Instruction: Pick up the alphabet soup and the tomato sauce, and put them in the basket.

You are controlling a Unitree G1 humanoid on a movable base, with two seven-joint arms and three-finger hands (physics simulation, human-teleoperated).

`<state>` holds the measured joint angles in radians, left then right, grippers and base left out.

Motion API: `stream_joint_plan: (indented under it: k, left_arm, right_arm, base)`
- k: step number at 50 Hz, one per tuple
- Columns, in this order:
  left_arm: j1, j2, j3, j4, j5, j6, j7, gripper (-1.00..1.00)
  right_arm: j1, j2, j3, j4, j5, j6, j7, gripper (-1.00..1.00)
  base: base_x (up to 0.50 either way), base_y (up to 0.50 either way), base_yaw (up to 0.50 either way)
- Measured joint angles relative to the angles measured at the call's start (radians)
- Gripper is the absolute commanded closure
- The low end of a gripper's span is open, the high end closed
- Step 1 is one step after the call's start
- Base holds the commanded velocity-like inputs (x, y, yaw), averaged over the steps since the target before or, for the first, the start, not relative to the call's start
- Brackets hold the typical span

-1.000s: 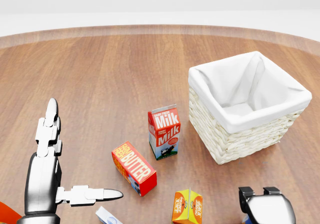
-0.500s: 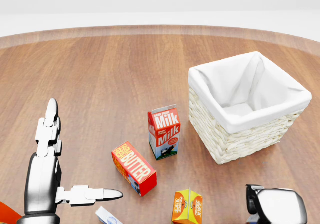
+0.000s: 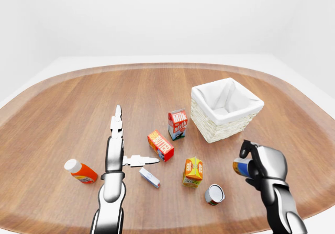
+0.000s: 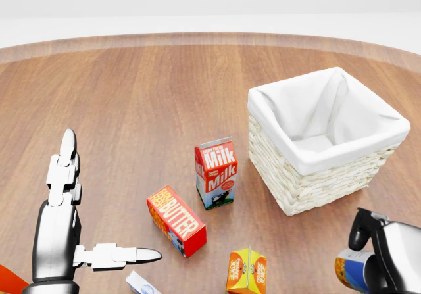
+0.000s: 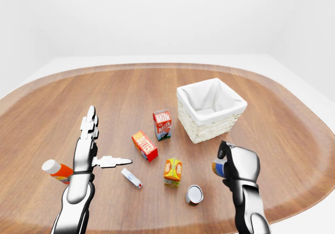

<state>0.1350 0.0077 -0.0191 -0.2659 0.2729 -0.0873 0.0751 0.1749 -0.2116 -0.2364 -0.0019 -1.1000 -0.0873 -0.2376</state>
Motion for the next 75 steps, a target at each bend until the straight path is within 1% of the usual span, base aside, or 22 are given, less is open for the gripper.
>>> stream_joint_plan:
  k: [17, 34, 51, 64, 75]
  left_arm:
    - [0.000, 0.000, 0.000, 0.000, 0.000, 0.000, 0.000, -1.00]
    - [0.000, 0.000, 0.000, 0.000, 0.000, 0.000, 0.000, -1.00]
    - [0.000, 0.000, 0.000, 0.000, 0.000, 0.000, 0.000, -1.00]
    - [0.001, 0.000, -0.001, 0.003, 0.000, 0.000, 0.000, -1.00]
    - [0.004, 0.000, -0.002, -0.002, -0.001, 0.000, 0.000, -1.00]
  right_arm:
    - [0.005, 0.060, -0.072, -0.174, 0.150, 0.000, 0.089, 1.00]
    - [-0.027, 0.089, -0.101, -0.280, 0.286, 0.000, 0.143, 1.00]
    - [-0.093, 0.080, -0.078, -0.311, 0.346, 0.000, 0.162, 1.00]
    - [-0.176, 0.056, -0.057, -0.359, 0.393, 0.000, 0.197, 1.00]
    - [-0.250, 0.024, -0.044, -0.370, 0.407, 0.000, 0.215, 1.00]
  base:
    - [0.00, 0.00, 0.00]
    - [0.00, 0.00, 0.00]
    - [0.00, 0.00, 0.00]
    - [0.00, 0.00, 0.00]
    - [0.00, 0.00, 0.00]
